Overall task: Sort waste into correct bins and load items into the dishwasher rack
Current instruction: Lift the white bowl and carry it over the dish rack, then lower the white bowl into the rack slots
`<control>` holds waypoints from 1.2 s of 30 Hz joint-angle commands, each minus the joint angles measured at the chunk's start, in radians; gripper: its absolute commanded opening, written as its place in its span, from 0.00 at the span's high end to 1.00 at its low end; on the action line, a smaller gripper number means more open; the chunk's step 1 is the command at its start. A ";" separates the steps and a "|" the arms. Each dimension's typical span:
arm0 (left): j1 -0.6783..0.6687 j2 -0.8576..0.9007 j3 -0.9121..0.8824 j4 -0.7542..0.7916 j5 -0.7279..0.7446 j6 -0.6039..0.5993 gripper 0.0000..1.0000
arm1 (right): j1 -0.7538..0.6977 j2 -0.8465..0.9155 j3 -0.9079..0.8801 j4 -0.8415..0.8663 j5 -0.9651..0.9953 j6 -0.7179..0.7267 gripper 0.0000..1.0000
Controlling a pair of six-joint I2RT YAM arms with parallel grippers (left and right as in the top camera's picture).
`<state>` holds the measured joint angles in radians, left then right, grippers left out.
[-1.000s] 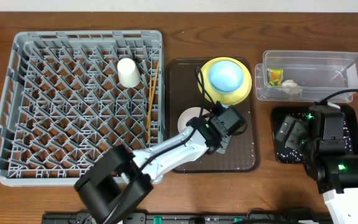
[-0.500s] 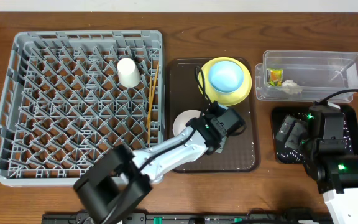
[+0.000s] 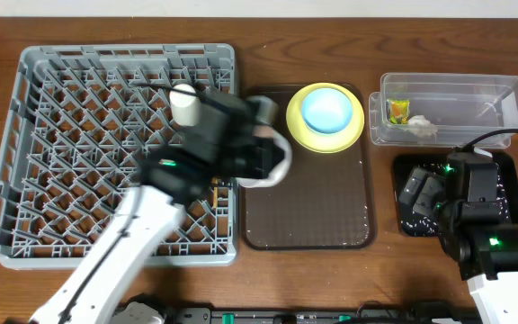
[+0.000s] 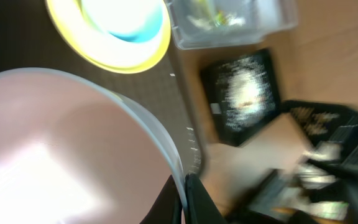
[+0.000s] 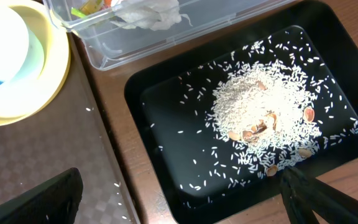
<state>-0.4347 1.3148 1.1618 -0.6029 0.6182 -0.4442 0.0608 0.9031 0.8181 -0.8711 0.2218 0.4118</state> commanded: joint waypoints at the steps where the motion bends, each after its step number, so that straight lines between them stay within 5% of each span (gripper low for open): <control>1: 0.156 -0.016 0.002 -0.061 0.375 0.043 0.94 | -0.005 0.000 0.005 -0.001 0.013 -0.009 0.01; 7: 0.349 -0.004 -0.064 -0.193 0.698 0.250 0.94 | -0.005 0.000 0.005 -0.001 0.013 -0.009 0.01; 14: 0.510 -0.003 -0.257 -0.192 0.867 0.367 0.94 | -0.005 0.000 0.005 -0.001 0.013 -0.009 0.01; 23: 0.730 -0.002 -0.400 -0.151 0.886 0.414 0.94 | -0.005 0.000 0.005 -0.001 0.013 -0.009 0.01; 36: 0.741 -0.002 -0.453 -0.151 0.955 0.419 0.94 | -0.005 0.000 0.005 -0.001 0.013 -0.009 0.01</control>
<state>0.3012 1.3090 0.7128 -0.7525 1.5417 -0.0444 0.0608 0.9031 0.8181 -0.8711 0.2218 0.4118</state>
